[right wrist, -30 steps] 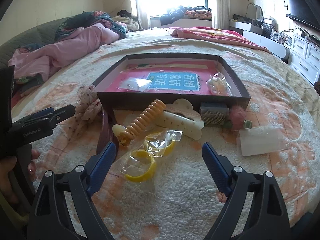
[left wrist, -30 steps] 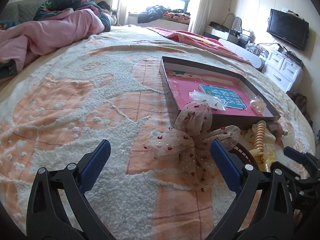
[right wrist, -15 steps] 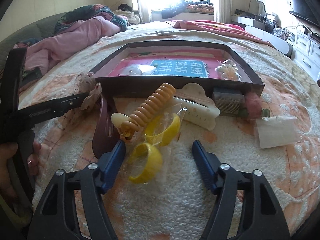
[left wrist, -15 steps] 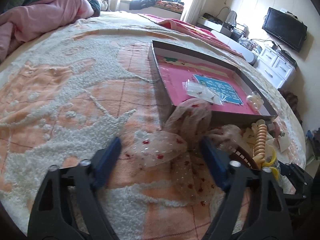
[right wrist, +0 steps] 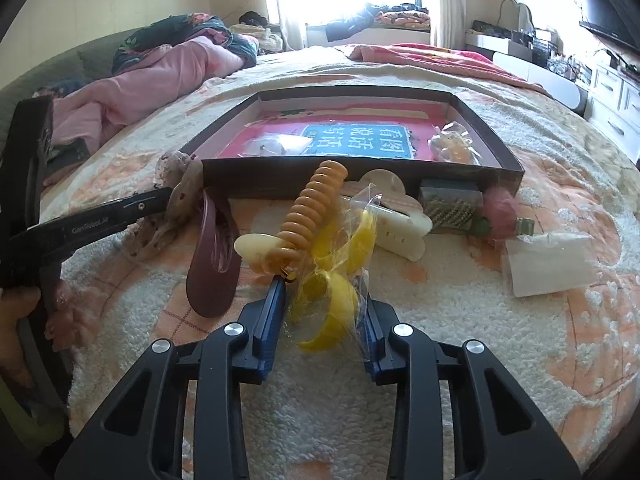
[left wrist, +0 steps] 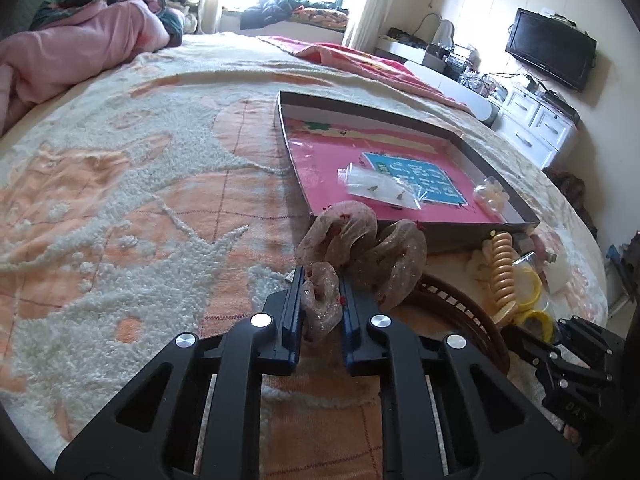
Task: Organize jewelry
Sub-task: 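Grasp the spotted bow clip with the left tool while the right tool grasps the yellow bangle bag, then carry the bow clip into the tray with the left tool while the right tool drops the bangle bag there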
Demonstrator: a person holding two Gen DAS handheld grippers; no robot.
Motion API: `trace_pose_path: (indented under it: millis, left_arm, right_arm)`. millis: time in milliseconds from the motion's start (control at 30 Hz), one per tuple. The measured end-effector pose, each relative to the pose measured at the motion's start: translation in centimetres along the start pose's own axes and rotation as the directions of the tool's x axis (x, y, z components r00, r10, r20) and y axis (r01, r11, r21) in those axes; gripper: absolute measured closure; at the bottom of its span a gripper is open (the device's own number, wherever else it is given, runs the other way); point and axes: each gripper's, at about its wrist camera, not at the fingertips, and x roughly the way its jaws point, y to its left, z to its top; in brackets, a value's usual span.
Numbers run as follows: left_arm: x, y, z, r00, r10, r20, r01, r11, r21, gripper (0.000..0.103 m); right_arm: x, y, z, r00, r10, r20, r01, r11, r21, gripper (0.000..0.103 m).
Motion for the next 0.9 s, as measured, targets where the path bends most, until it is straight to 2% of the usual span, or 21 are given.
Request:
trace_pose_path:
  millis: [233,433,900]
  left_arm:
    - [-2.2,-1.4,-0.4,1.000,-0.001,0.031,-0.001,0.998,0.056,0.097]
    - [-3.6,-3.0,-0.7,0.999,-0.029,0.037,0.026,0.997,0.077,0.097]
    - [-4.0,-7.0,-0.1,0.996,-0.085,0.034,0.080,0.987,0.136,0.096]
  right_arm:
    - [-1.3,-1.6,-0.1,1.000,0.000,0.001,0.000,0.999,0.050,0.072]
    - [-2.5,-2.6,-0.1,1.000,-0.012,0.015,0.010,0.997,0.072,0.072]
    - [-5.4,-4.9,0.2,0.997,-0.040,0.059,0.034,0.995,0.099,0.072]
